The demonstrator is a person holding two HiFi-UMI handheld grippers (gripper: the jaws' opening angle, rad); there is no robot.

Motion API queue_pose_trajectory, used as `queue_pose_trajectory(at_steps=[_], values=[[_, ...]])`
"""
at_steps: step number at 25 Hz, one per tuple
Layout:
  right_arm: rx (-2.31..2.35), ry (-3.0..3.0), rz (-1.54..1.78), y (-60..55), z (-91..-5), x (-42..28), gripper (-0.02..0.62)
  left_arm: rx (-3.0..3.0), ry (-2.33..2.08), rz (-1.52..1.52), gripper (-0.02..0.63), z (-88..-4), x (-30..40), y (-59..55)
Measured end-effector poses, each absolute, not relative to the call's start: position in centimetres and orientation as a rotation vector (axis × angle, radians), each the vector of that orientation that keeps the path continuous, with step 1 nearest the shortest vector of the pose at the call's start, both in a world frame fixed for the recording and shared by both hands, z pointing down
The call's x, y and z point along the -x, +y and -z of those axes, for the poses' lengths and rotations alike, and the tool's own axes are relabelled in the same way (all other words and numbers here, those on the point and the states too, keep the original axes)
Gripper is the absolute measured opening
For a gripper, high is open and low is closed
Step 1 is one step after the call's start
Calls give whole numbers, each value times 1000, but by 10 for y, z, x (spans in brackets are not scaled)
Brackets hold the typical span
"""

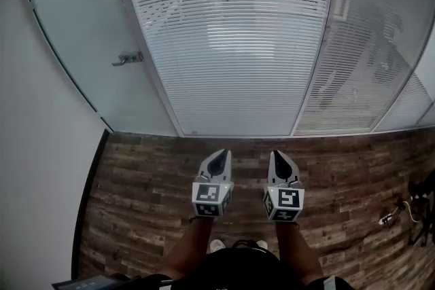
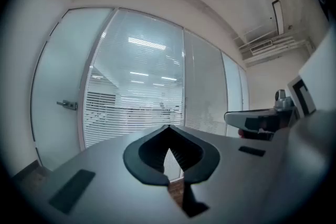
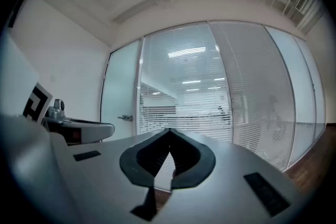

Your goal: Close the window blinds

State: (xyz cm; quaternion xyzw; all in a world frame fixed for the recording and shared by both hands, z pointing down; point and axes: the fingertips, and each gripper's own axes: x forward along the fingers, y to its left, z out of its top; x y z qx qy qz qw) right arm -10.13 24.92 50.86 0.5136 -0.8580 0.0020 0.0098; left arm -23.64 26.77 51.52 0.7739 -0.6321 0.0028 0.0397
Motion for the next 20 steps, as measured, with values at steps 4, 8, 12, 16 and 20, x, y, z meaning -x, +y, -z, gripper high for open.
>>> queue_pose_trajectory(at_steps=[4, 8, 12, 16, 20], values=[[-1614, -2675, -22, 255, -509, 100, 3, -2374, -1934, -4, -5, -515, 235, 272], [-1608, -2688, 6, 258, -502, 100, 3, -2377, -1923, -1, -5, -515, 235, 272], [-1609, -2681, 53, 263, -494, 100, 3, -2358, -1921, -42, -5, -525, 236, 276], [-1597, -2684, 56, 261, -498, 92, 3, -2367, -1927, -60, -5, -523, 228, 273], [-1607, -2668, 49, 261, -502, 85, 3, -2403, -1920, -51, -5, -519, 218, 272]])
